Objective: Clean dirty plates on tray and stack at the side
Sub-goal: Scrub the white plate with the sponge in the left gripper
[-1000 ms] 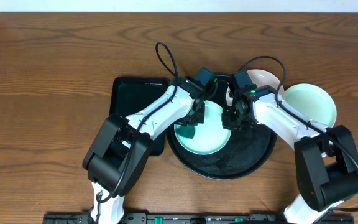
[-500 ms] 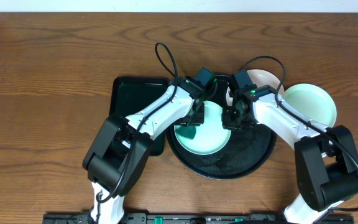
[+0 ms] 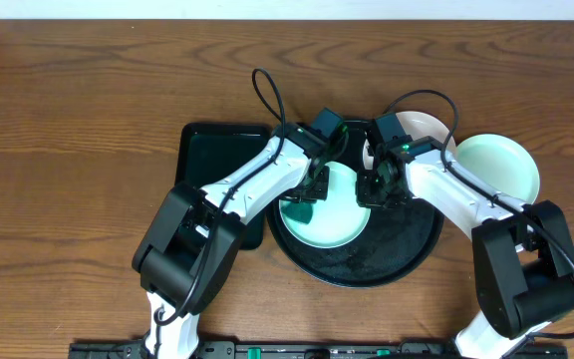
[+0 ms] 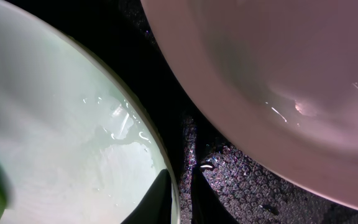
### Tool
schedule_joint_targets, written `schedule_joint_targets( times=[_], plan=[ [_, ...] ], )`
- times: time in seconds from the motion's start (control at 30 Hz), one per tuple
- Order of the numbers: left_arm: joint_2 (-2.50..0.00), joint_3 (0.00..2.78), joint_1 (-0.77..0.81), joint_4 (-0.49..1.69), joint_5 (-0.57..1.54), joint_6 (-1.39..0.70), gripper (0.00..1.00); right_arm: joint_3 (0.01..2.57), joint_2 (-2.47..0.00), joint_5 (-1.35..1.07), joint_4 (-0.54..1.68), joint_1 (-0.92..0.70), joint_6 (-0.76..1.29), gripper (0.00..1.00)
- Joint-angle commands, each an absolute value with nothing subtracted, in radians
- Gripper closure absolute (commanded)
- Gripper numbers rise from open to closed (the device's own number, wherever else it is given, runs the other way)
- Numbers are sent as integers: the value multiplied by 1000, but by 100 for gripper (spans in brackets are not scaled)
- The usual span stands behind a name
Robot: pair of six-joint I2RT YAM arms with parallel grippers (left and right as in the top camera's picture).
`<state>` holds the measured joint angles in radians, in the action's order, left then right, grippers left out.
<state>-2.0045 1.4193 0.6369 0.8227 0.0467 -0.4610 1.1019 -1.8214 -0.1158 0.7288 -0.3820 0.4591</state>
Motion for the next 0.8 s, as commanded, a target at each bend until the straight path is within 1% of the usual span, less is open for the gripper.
schedule_joint_targets(
  times=[0.0,0.1,0.13,0.17,0.23,0.3,0.33,0.4,0.77],
  plan=[
    [-1975,1406,635,833,52,-438,77,1095,-1824,-101,729,-381,455,91],
    [-1976,1405,635,833,52,-438,77,1095,-1824,-102,729,-381,455,91],
    [-1976,1404,635,833,52,-438,76,1095,-1824,-102,729,-381,455,94],
    [-1976,1402,635,833,52,-438,76,1095,-1824,-102,729,-381,455,99],
    [-1976,1395,635,832,51,-438,77,1095,-1824,-102,729,-381,445,99],
    [-1976,1386,635,830,51,-438,81,1095,-1824,-102,729,-381,429,99],
    [-1976,1378,635,825,51,-438,86,1095,-1824,-102,729,-381,429,99],
    [-1976,1362,635,815,51,-438,92,1095,-1824,-102,729,-381,429,99],
    [-1977,1269,635,688,34,-439,92,1095,-1824,-102,727,-381,429,99]
  ],
)
